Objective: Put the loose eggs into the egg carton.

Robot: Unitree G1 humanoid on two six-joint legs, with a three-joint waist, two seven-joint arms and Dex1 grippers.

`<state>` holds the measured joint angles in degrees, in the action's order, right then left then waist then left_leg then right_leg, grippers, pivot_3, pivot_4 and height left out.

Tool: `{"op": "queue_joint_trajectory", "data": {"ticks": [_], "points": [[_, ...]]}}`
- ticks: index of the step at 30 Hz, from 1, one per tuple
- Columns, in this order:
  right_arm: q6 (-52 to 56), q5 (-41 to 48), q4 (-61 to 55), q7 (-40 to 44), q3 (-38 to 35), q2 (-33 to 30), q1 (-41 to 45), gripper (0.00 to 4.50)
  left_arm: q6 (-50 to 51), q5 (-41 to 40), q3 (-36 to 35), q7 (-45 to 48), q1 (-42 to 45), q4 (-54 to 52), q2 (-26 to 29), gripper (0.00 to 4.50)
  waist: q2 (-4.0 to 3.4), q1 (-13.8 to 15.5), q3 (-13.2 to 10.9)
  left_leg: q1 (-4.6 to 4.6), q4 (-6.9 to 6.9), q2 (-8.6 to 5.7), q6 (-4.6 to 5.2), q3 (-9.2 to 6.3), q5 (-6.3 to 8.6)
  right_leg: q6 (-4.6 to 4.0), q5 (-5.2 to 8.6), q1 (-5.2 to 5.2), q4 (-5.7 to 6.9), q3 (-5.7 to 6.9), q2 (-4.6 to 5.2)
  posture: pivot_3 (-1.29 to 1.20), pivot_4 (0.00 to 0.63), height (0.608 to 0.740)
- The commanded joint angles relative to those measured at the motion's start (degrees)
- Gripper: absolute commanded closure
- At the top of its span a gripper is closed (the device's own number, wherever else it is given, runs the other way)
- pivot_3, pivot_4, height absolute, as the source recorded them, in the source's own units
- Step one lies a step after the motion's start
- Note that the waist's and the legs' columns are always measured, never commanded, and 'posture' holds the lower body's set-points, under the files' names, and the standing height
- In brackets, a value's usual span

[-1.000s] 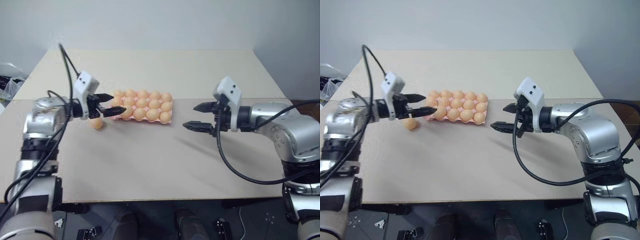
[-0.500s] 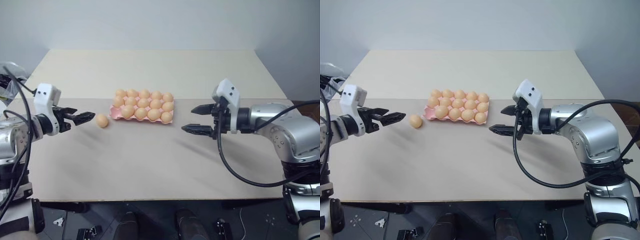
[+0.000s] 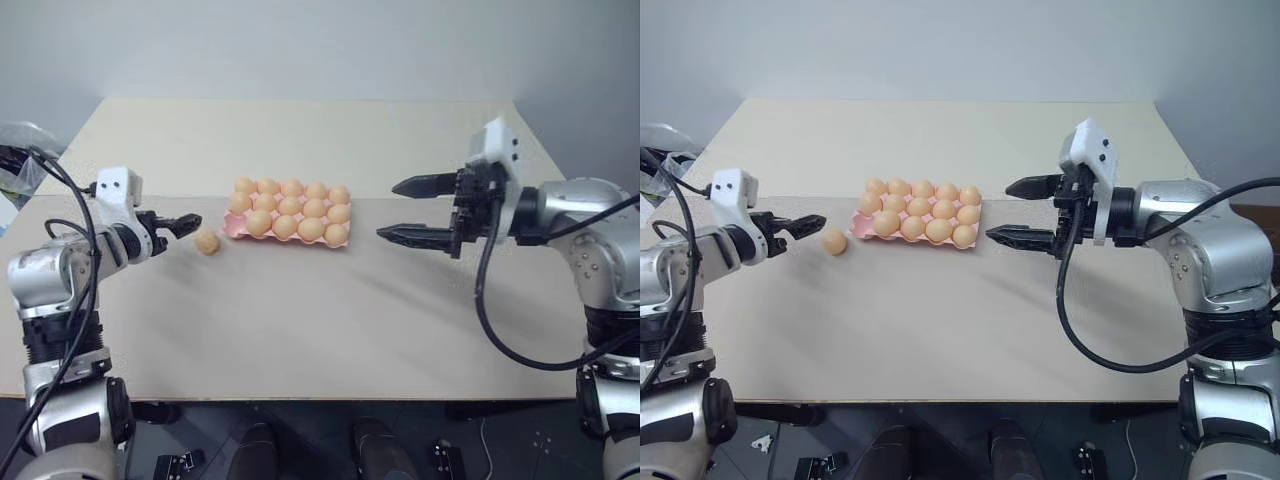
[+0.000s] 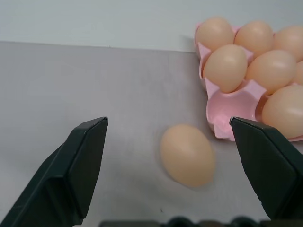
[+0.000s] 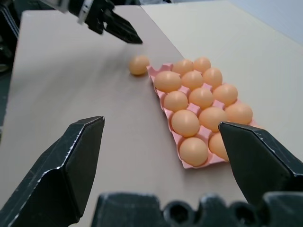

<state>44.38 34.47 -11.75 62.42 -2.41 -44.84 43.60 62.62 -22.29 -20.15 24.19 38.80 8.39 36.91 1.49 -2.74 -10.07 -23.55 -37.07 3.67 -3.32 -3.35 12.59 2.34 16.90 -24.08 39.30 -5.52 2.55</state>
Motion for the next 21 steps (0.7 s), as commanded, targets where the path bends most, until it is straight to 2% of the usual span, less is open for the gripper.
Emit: {"op": "queue_joint_trajectory", "data": {"ticks": [1,12,21], "points": [[-1.9,3.7,-0.8,3.1,-3.9,-0.8,-0.5,0.0,-0.2,0.0,-0.4,-0.8,2.2,0.4,1.2,0.03,0.0,0.1,0.0,-0.01,0.0,0.0,0.0,-0.01,0.0,0.0,0.0,0.0,0.0,0.0,0.0,0.0,0.15,0.74],[-4.1,3.0,1.3,4.8,-2.8,-1.0,-0.3,0.0,-2.3,0.5,4.3,-0.1,6.5,5.7,-0.3,0.03,0.01,0.2,0.0,-0.01,-0.02,-0.03,-0.01,-0.01,0.0,0.0,0.0,0.02,0.0,0.01,0.02,0.0,0.15,0.74],[-3.5,2.5,3.7,6.4,-2.0,-2.7,1.0,0.0,3.0,2.1,5.5,-5.9,9.6,5.7,-2.8,0.03,0.01,0.2,0.0,0.0,-0.03,-0.03,-0.01,-0.01,0.0,0.0,0.0,0.02,0.01,0.0,0.02,0.0,0.15,0.74]]}}
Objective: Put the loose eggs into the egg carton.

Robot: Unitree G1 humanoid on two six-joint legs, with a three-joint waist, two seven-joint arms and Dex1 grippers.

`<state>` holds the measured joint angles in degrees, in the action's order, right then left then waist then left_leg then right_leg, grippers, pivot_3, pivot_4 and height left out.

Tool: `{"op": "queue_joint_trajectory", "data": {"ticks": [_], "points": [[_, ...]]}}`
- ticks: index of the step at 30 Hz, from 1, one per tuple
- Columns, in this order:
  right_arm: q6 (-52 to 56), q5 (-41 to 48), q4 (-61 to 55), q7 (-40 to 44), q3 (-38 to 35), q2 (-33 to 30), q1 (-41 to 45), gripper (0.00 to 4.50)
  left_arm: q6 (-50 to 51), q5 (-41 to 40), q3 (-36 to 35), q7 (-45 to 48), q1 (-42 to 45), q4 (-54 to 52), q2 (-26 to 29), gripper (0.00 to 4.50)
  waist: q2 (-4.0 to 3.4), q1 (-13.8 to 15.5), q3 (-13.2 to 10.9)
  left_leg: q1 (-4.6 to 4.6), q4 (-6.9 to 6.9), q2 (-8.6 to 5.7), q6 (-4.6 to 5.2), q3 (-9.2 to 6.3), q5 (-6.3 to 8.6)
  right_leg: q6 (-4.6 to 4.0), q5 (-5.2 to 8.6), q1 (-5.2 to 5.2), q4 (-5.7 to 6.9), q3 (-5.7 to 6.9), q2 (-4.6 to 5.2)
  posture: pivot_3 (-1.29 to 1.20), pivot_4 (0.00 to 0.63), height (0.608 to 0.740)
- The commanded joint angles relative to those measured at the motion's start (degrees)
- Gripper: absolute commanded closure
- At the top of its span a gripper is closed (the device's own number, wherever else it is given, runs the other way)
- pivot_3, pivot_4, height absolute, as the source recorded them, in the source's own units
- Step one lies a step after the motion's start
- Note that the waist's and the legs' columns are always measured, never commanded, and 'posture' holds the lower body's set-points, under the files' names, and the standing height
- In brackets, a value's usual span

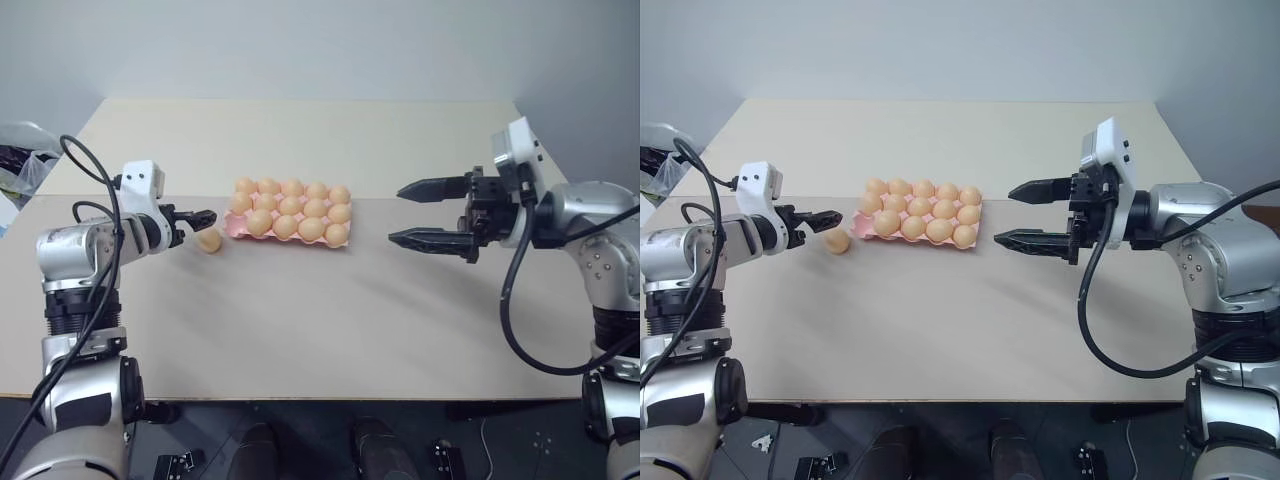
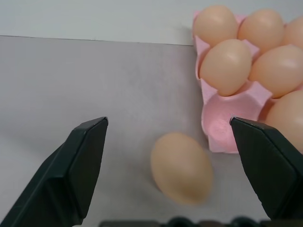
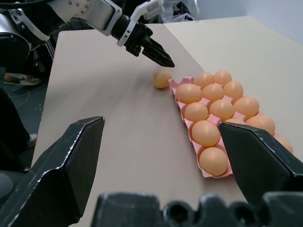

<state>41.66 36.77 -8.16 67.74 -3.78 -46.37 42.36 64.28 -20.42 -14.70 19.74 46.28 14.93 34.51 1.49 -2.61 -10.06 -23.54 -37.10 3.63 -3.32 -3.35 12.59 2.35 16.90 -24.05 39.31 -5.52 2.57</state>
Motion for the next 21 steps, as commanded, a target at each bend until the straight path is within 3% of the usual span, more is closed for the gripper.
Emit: {"op": "queue_joint_trajectory", "data": {"ticks": [1,17,21], "points": [[-0.8,0.1,0.5,1.3,-0.5,-1.3,2.4,0.0,2.3,0.2,0.3,-1.7,2.7,-0.9,-0.7,0.03,0.0,0.0,0.0,0.0,0.0,0.0,0.0,0.0,0.0,0.0,0.0,0.0,0.0,0.0,0.0,0.0,0.15,0.74],[-2.3,-1.5,2.0,2.4,-0.2,-1.7,1.4,0.0,3.4,2.4,2.3,-6.3,2.1,0.8,-6.0,0.03,0.01,0.1,0.0,-0.02,-0.02,-0.01,0.0,0.0,0.0,0.0,0.0,0.0,0.0,0.0,0.01,0.0,0.15,0.74],[-2.1,-1.3,1.2,2.2,-0.5,-2.1,0.9,0.0,3.2,3.0,1.7,-7.4,2.8,1.9,-6.4,0.87,0.01,0.1,0.0,-0.02,-0.02,-0.03,0.0,0.0,0.0,0.0,0.0,0.01,0.0,0.0,0.03,0.0,0.15,0.74]]}}
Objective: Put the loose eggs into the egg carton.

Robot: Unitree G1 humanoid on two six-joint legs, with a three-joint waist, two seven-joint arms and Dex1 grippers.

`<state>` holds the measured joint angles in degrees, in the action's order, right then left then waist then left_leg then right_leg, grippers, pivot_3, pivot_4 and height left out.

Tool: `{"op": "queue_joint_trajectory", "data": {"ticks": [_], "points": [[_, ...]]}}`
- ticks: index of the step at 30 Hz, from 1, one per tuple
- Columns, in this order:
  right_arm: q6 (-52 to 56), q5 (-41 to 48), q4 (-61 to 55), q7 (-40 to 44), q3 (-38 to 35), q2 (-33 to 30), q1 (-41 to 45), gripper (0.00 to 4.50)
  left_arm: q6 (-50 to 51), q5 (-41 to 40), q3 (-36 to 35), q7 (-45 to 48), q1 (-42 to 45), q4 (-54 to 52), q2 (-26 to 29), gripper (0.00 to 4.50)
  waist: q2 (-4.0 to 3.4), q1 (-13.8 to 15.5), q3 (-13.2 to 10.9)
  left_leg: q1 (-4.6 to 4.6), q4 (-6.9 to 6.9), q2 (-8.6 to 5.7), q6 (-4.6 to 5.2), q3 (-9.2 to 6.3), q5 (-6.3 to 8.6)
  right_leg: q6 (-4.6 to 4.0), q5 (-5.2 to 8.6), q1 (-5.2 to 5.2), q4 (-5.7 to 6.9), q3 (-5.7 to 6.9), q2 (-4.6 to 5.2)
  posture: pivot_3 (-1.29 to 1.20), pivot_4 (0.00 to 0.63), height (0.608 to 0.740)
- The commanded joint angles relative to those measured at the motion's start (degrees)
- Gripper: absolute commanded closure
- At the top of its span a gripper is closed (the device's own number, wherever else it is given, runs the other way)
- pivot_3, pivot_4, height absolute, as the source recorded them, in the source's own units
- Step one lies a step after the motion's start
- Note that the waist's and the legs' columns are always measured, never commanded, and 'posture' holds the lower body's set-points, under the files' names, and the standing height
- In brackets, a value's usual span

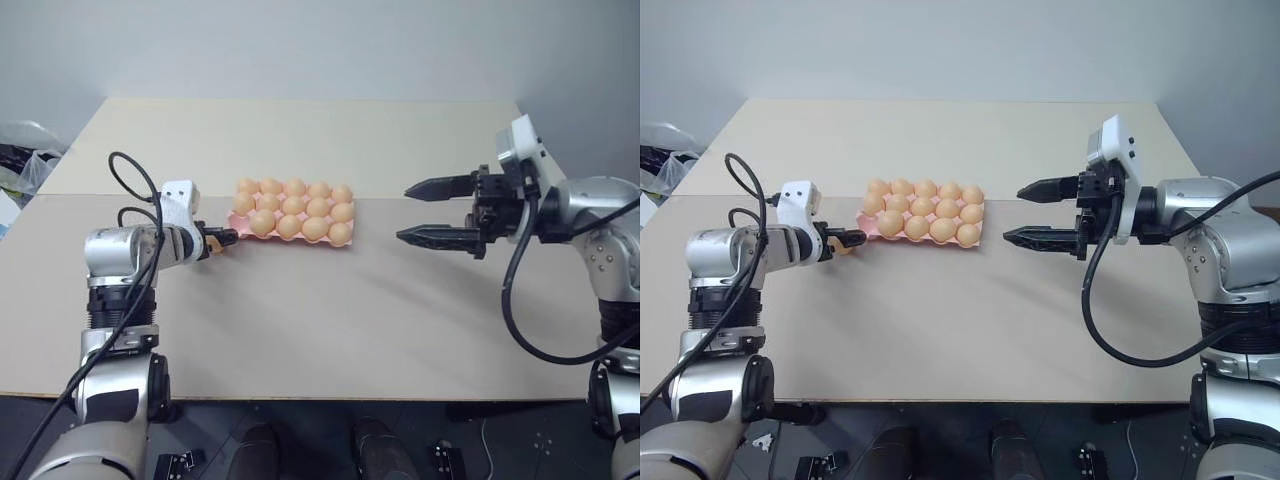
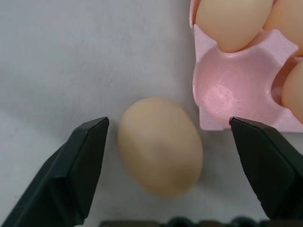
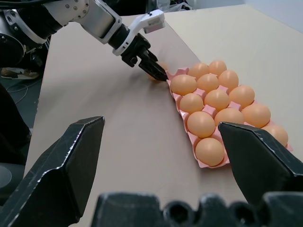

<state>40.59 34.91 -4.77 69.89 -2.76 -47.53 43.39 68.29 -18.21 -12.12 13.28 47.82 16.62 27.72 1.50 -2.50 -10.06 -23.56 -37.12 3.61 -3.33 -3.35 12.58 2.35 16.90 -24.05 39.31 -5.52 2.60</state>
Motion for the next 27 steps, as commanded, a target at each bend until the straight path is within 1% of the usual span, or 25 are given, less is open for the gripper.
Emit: {"op": "queue_joint_trajectory", "data": {"ticks": [1,4,6,14,18,23,27], "points": [[-0.9,0.7,-2.5,-0.1,-1.8,-1.0,-0.2,0.0,-0.5,0.7,-1.0,-0.7,1.1,-0.2,0.5,1.23,0.0,-0.1,0.0,0.0,0.0,0.0,0.0,0.0,0.0,0.0,0.0,0.0,0.0,0.0,0.0,0.0,0.15,0.74],[-0.7,0.9,-2.9,-0.4,-2.1,-1.0,-0.5,0.0,0.6,0.4,-1.0,-0.4,0.5,-1.4,1.0,2.17,0.0,-0.2,0.0,0.03,0.01,0.01,0.0,0.0,0.0,0.0,0.0,0.0,0.02,-0.01,-0.02,0.0,0.15,0.74],[-0.7,0.9,-3.0,-0.8,-2.1,-1.0,-0.7,0.0,1.4,0.1,-1.2,0.0,0.1,-2.4,1.5,2.53,0.0,-0.2,0.0,0.03,0.01,0.0,0.0,0.0,0.0,0.0,0.0,0.0,0.02,-0.01,-0.01,0.0,0.15,0.74],[0.0,1.4,-3.7,-1.9,-2.2,-0.9,-1.2,0.0,4.1,-0.4,-2.2,1.6,0.4,-6.4,5.7,2.53,0.0,-0.2,0.0,0.02,0.01,0.0,0.0,0.0,0.0,0.0,0.0,-0.01,0.02,-0.01,-0.01,0.0,0.15,0.74],[-0.3,1.1,-3.3,-2.1,-2.0,-0.8,-1.3,0.0,7.7,-2.1,-2.3,3.5,0.9,-8.8,7.5,2.53,0.0,-0.1,0.0,0.02,0.01,0.01,0.0,-0.01,0.0,0.0,0.0,-0.01,0.02,-0.01,-0.01,0.0,0.15,0.74],[-0.4,1.2,-3.4,-2.5,-1.9,-0.6,-1.2,0.0,9.4,-3.1,0.3,5.7,-2.2,-11.1,7.5,2.53,0.0,0.0,0.0,0.01,0.01,0.0,0.0,-0.01,0.0,0.0,0.0,0.0,0.0,-0.01,0.0,0.0,0.15,0.74],[-0.4,1.4,-4.1,-2.7,-2.3,-0.7,-1.8,0.0,10.3,-2.8,-0.6,4.6,-3.5,-10.4,4.7,2.53,0.0,0.1,0.0,0.01,0.0,0.0,-0.01,-0.01,0.0,0.0,0.0,0.01,0.0,-0.01,0.0,0.0,0.15,0.74]]}}
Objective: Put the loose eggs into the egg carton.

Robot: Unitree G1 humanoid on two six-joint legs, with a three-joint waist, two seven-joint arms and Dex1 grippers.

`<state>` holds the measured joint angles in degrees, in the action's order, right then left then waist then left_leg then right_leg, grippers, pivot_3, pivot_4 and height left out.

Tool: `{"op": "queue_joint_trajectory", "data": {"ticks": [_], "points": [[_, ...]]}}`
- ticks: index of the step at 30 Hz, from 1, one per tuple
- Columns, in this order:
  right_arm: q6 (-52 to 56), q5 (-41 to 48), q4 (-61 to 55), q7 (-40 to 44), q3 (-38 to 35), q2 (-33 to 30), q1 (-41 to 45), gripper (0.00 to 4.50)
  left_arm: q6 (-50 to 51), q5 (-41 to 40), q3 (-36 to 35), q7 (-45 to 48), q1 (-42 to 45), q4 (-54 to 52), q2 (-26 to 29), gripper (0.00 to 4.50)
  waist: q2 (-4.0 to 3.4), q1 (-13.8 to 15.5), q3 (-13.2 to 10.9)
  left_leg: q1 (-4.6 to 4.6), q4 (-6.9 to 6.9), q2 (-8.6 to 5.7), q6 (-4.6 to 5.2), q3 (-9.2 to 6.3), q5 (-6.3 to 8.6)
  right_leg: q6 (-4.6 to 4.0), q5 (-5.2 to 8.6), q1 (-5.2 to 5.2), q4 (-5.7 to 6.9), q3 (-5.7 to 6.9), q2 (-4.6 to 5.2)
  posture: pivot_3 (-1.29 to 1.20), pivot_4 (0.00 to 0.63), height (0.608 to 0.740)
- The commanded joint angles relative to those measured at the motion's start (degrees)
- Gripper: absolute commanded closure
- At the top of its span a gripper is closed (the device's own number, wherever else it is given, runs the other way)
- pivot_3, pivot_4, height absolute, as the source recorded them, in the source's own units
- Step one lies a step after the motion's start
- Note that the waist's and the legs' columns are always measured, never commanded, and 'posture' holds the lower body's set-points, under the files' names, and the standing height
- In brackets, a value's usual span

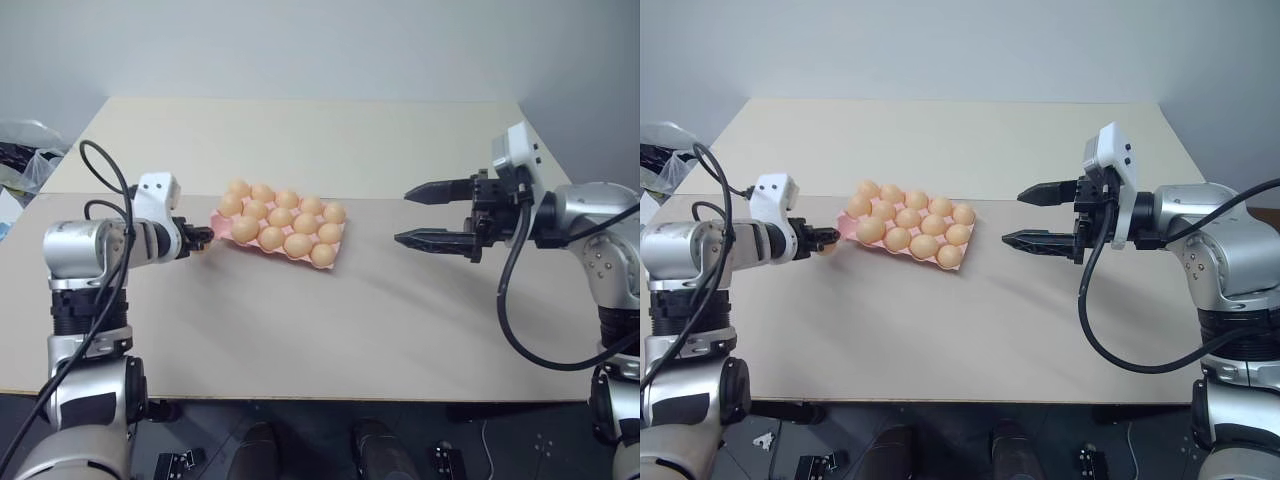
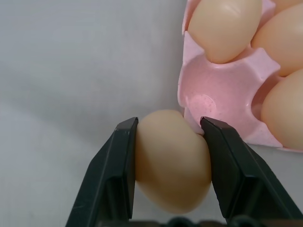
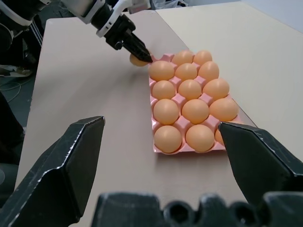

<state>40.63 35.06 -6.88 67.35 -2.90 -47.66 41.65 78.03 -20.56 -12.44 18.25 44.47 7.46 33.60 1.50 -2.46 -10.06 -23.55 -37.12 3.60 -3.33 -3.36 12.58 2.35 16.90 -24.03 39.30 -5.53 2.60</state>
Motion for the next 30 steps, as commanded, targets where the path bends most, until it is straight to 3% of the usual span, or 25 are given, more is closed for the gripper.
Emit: {"op": "queue_joint_trajectory", "data": {"ticks": [1,9,16,30], "points": [[-0.5,1.1,-2.0,-0.3,-2.1,-0.6,-0.2,0.0,-0.1,-0.1,-0.8,-1.0,-0.5,-0.7,-2.3,2.53,0.0,0.1,0.0,-0.01,0.0,0.0,0.0,0.0,0.0,0.0,0.0,0.0,0.0,0.01,0.0,0.0,0.15,0.74],[-0.3,1.3,-2.9,-1.1,-2.4,-0.7,-0.5,0.0,-1.8,1.3,-1.5,-4.4,-1.3,0.6,-7.9,2.53,0.02,0.7,0.0,0.03,-0.04,-0.13,0.0,-0.01,0.0,0.02,-0.01,0.08,-0.01,0.01,0.11,0.0,0.15,0.74],[0.3,1.5,-1.9,-1.0,-2.4,-1.1,0.6,0.0,1.1,1.5,-3.0,-6.4,-1.1,-1.0,-8.9,0.5,0.02,1.0,0.1,0.08,-0.04,-0.22,0.01,0.0,0.0,0.05,-0.02,0.16,-0.05,0.0,0.2,0.0,0.15,0.74],[1.3,2.5,-3.1,-0.4,-2.3,-1.5,-0.3,0.0,12.7,1.3,-5.6,-7.5,-3.7,-13.4,-9.3,0.5,0.02,0.2,0.1,0.06,-0.02,-0.21,0.01,-0.02,0.0,0.05,-0.02,0.12,-0.04,0.01,0.2,0.0,0.15,0.74]]}}
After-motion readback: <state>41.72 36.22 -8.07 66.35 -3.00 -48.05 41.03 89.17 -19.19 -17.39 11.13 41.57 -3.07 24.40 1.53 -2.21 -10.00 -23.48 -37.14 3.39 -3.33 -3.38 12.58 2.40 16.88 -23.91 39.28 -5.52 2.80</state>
